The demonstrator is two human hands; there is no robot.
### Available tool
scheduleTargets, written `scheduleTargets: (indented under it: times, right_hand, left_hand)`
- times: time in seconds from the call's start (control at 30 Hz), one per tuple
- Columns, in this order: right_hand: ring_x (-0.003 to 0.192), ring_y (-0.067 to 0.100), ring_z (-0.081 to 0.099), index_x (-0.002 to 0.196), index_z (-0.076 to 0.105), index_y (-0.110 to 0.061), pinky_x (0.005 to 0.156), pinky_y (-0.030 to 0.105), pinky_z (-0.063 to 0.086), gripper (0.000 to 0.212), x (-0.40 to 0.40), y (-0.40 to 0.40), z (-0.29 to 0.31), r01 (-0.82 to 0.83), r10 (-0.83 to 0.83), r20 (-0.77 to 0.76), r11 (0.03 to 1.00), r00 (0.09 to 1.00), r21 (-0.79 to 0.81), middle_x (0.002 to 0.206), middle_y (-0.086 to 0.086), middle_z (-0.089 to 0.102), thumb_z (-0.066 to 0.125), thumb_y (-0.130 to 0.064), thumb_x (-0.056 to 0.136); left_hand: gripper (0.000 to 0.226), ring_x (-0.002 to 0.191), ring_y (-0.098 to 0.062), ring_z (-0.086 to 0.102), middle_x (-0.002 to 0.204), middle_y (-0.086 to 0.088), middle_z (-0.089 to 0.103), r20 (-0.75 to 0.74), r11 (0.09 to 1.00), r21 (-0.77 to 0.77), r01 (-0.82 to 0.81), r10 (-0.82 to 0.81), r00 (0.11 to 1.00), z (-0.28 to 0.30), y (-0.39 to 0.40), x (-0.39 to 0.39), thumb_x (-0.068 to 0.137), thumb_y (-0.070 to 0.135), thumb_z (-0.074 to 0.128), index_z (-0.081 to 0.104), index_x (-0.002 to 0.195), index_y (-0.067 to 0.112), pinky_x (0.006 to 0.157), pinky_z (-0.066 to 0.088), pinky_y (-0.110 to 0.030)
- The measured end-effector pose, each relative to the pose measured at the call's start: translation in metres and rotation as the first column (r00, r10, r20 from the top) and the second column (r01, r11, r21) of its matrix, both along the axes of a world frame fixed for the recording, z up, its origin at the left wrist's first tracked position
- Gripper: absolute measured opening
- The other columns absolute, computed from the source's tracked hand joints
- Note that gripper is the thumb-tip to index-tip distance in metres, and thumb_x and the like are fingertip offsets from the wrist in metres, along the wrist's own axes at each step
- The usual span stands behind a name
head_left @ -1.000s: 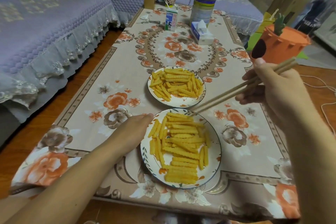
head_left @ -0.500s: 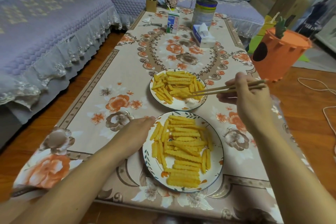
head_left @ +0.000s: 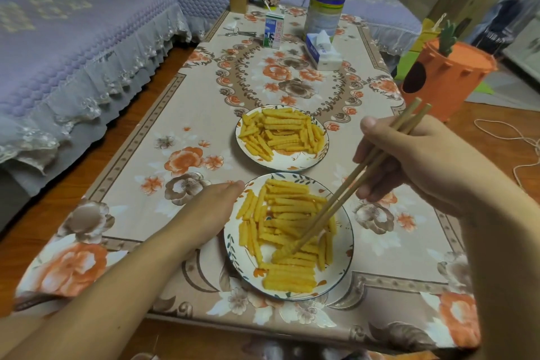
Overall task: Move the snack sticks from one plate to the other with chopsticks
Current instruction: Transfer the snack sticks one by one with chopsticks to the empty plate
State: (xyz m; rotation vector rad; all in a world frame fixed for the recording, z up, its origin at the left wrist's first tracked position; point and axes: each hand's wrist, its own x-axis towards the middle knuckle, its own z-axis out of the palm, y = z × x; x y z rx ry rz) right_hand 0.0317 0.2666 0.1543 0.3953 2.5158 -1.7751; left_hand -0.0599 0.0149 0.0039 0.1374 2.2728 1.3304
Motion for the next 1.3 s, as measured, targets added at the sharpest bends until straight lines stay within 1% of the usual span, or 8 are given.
scheduleTargets:
  times: [0.23,0.33,0.5,0.6,0.7,0.87,1.03,1.3]
  right_hand:
    - [0.057,0.041,0.071,0.079,0.068,0.003,0.048,0.036,0.06,0.039,0.006,0.01,0.011,0.017,-0.011,-0.049,0.991,0.999,0.136,0.065,0.027,0.069,0.06,-0.033,0.091]
    - [0.057,0.041,0.071,0.08,0.068,0.002,0.048,0.033,0.059,0.038,0.006,0.017,0.012,0.086,-0.071,-0.128,0.99,0.989,0.114,0.064,0.022,0.069,0.058,-0.031,0.096]
    - [0.066,0.029,0.075,0.09,0.069,-0.005,0.061,0.033,0.064,0.035,-0.012,0.017,-0.015,0.289,-0.268,-0.324,0.957,0.907,0.02,0.073,0.015,0.073,0.049,-0.028,0.106]
    - [0.071,0.031,0.076,0.093,0.069,-0.006,0.066,0.038,0.065,0.036,-0.024,0.013,-0.041,0.297,-0.284,-0.332,0.955,0.9,-0.011,0.077,0.016,0.073,0.047,-0.029,0.108]
    - [0.072,0.032,0.076,0.097,0.07,-0.005,0.068,0.041,0.065,0.035,-0.034,0.012,-0.064,0.335,-0.313,-0.357,0.942,0.88,-0.002,0.084,0.021,0.072,0.047,-0.028,0.108]
    - [0.073,0.027,0.076,0.093,0.07,-0.013,0.075,0.049,0.064,0.033,-0.046,0.013,-0.088,0.372,-0.331,-0.371,0.927,0.868,0.041,0.084,0.015,0.074,0.049,-0.033,0.108]
    - [0.069,0.031,0.076,0.095,0.068,0.004,0.067,0.041,0.065,0.044,-0.048,0.014,-0.084,0.387,-0.386,-0.344,0.92,0.856,-0.068,0.079,0.022,0.073,0.048,-0.033,0.108]
    - [0.068,0.037,0.075,0.096,0.066,0.007,0.067,0.042,0.065,0.048,-0.045,0.007,-0.08,0.361,-0.384,-0.306,0.923,0.871,-0.131,0.074,0.022,0.073,0.046,-0.035,0.109]
  left_hand:
    - [0.061,0.093,-0.033,0.07,0.091,-0.016,0.069,-0.008,1.0,-0.017,0.008,-0.008,1.0,0.0,0.0,0.001,0.086,0.069,0.036,0.061,0.089,0.013,0.096,0.053,-0.055]
    - [0.06,0.092,-0.03,0.071,0.092,-0.014,0.071,-0.002,1.0,-0.016,0.004,-0.004,1.0,-0.001,0.0,0.0,0.087,0.069,0.036,0.064,0.089,0.016,0.096,0.053,-0.054]
    - [0.06,0.089,-0.032,0.071,0.083,-0.012,0.071,0.01,1.0,-0.022,0.002,-0.002,1.0,-0.002,-0.001,-0.001,0.085,0.072,0.036,0.064,0.084,0.019,0.095,0.053,-0.056]
    - [0.064,0.091,-0.028,0.072,0.092,-0.015,0.072,0.014,1.0,-0.021,0.011,-0.011,1.0,-0.003,-0.001,-0.001,0.083,0.074,0.034,0.066,0.089,0.019,0.096,0.053,-0.054]
    - [0.06,0.09,-0.026,0.072,0.088,-0.01,0.073,0.017,1.0,-0.016,0.005,-0.005,1.0,-0.005,-0.001,-0.002,0.089,0.07,0.035,0.068,0.09,0.02,0.097,0.053,-0.051]
    - [0.057,0.092,-0.02,0.072,0.089,-0.003,0.075,0.023,1.0,-0.013,0.0,0.0,1.0,-0.007,-0.002,-0.003,0.087,0.072,0.035,0.071,0.092,0.027,0.098,0.053,-0.049]
    - [0.052,0.091,-0.017,0.072,0.085,0.001,0.076,0.02,1.0,-0.012,-0.005,0.005,1.0,-0.009,-0.002,-0.004,0.094,0.065,0.037,0.07,0.09,0.025,0.098,0.053,-0.049]
    - [0.052,0.091,-0.02,0.073,0.085,0.0,0.076,0.047,1.0,-0.01,0.0,0.0,0.999,-0.011,-0.002,-0.005,0.085,0.073,0.037,0.071,0.088,0.034,0.098,0.053,-0.05]
